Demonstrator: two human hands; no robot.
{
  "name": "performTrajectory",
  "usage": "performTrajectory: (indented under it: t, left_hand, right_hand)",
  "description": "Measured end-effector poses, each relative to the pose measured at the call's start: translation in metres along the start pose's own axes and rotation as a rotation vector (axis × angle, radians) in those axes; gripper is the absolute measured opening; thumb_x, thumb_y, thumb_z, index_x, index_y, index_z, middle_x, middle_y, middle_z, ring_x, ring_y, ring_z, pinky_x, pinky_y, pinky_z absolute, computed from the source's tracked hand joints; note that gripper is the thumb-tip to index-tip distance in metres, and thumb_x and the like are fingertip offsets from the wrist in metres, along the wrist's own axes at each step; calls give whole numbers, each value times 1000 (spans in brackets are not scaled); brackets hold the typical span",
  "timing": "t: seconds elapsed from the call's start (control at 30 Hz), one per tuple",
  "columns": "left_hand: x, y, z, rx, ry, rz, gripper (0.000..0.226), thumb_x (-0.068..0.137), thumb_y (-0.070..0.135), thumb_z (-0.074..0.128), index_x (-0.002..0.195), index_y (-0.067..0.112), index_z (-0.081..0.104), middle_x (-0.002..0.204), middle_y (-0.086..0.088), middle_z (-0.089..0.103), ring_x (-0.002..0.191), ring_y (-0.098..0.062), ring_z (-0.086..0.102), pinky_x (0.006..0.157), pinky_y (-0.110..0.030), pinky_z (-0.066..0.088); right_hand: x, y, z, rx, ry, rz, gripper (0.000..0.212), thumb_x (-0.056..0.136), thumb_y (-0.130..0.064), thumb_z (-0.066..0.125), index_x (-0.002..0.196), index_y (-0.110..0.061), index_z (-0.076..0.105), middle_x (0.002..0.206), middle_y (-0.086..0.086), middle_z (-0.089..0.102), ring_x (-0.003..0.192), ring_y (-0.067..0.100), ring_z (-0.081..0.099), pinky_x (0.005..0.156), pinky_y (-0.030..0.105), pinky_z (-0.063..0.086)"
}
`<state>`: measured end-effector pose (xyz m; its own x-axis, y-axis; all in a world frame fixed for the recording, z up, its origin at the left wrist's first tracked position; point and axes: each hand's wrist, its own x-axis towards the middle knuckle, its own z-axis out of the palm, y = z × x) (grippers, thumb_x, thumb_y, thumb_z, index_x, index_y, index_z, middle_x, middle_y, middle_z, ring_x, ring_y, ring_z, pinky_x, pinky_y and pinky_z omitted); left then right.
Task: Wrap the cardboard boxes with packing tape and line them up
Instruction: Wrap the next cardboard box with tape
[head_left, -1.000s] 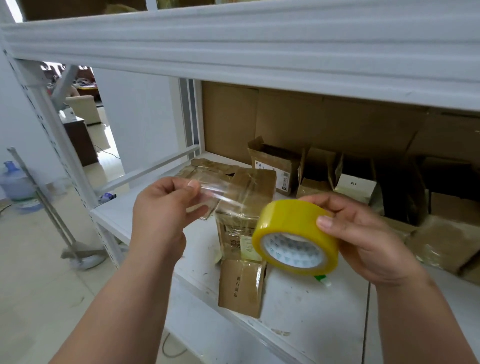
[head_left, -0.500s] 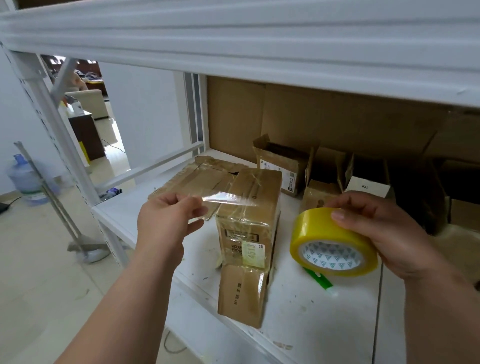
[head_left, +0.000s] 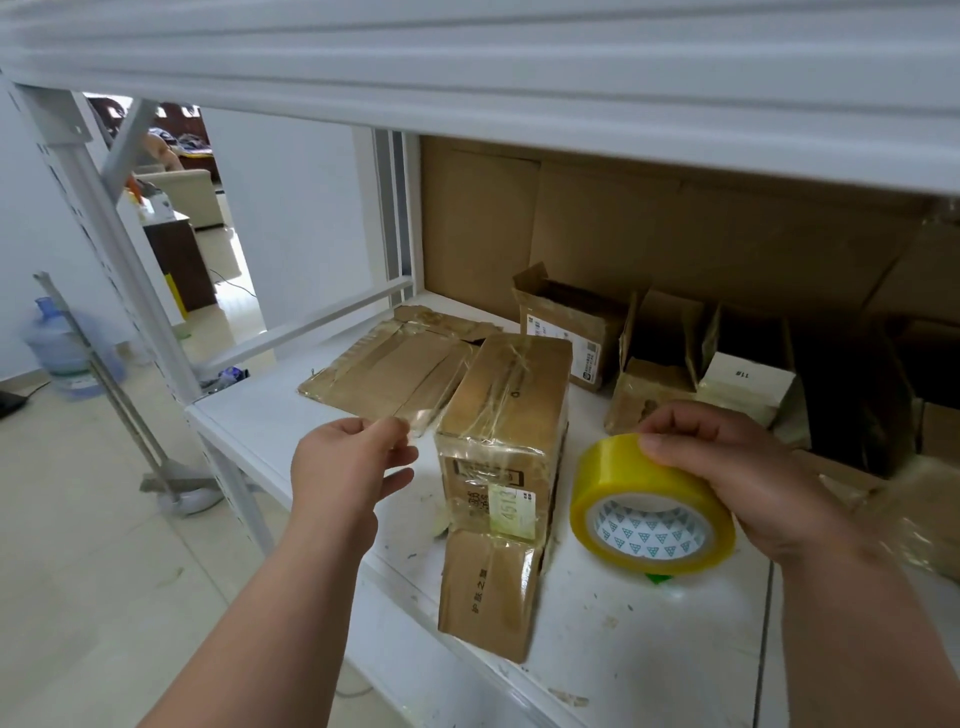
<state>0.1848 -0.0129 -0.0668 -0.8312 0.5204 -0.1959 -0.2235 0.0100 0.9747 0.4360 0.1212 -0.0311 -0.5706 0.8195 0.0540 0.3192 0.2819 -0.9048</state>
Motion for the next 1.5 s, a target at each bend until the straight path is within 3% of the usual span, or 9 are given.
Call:
performTrajectory:
  t: [0.1,0.47,0.6,0.7,0.9,1.0,1.2,1.37,1.5]
  left_hand:
    - [0,-10,1,65,-51,-59,12,86,6,68,87,-6,66,82,-13,66,76,-26,71,78,-44,61]
    - [-8,-9,1,296,-193,-64,28,87,35,74,103,14,66,102,-4,66,95,-19,65,78,-46,61]
    - [-11,-14,8,134,-210,73,12,91,14,69,97,22,62,88,-3,60,82,-19,60,91,-49,55]
    - [-10,-11,14,113,-225,162,17,94,-1,60,85,13,66,69,-2,67,61,-14,61,80,-42,54]
    - [-5,-20,5,162,-230,141,30,94,-4,55,98,17,76,88,-13,75,80,-24,68,86,-42,58]
    - [-2,-26,-5,121,-259,118,30,96,-3,54,102,15,76,94,-11,76,91,-22,70,91,-33,54]
    - [5,-34,-13,166,-263,166,23,94,2,61,93,15,80,108,-4,68,107,-26,65,104,-46,48]
    - [-2,-37,-8,215,-178,232,27,94,7,62,89,29,78,101,5,68,102,-15,64,99,-37,49]
    - [-12,-43,-3,-2,-153,24,18,93,7,63,91,19,77,92,1,76,90,-12,71,78,-24,52]
  right_hand:
    - [1,4,10,-52,-17,38,15,69,-45,66,77,-33,70,78,-7,69,79,18,65,69,33,47]
    - [1,-11,27,-413,6,66,11,93,-32,55,100,-41,55,94,-6,59,81,13,59,70,31,49]
    - [0,-7,37,-482,-53,-31,23,99,-24,46,92,-46,52,105,-16,53,95,12,54,75,30,46]
    - [-1,1,51,-520,-82,-19,34,100,-19,45,89,-50,55,109,-20,48,108,18,48,91,36,45]
    - [-7,7,79,-329,-10,78,15,82,-47,47,84,-42,61,101,-17,53,109,24,48,98,45,42]
    - [-6,8,86,-393,35,60,33,82,-66,54,80,-33,61,99,-18,53,104,18,41,91,37,37]
    - [-5,-3,96,-502,109,13,36,84,-65,58,74,-30,57,96,-15,53,88,5,40,91,31,26]
    - [-5,-1,99,-578,169,-25,39,83,-66,57,71,-29,55,90,-14,52,84,2,45,98,33,32]
    - [-6,0,103,-576,206,-48,38,82,-64,59,69,-28,54,86,-15,52,82,1,47,98,36,37]
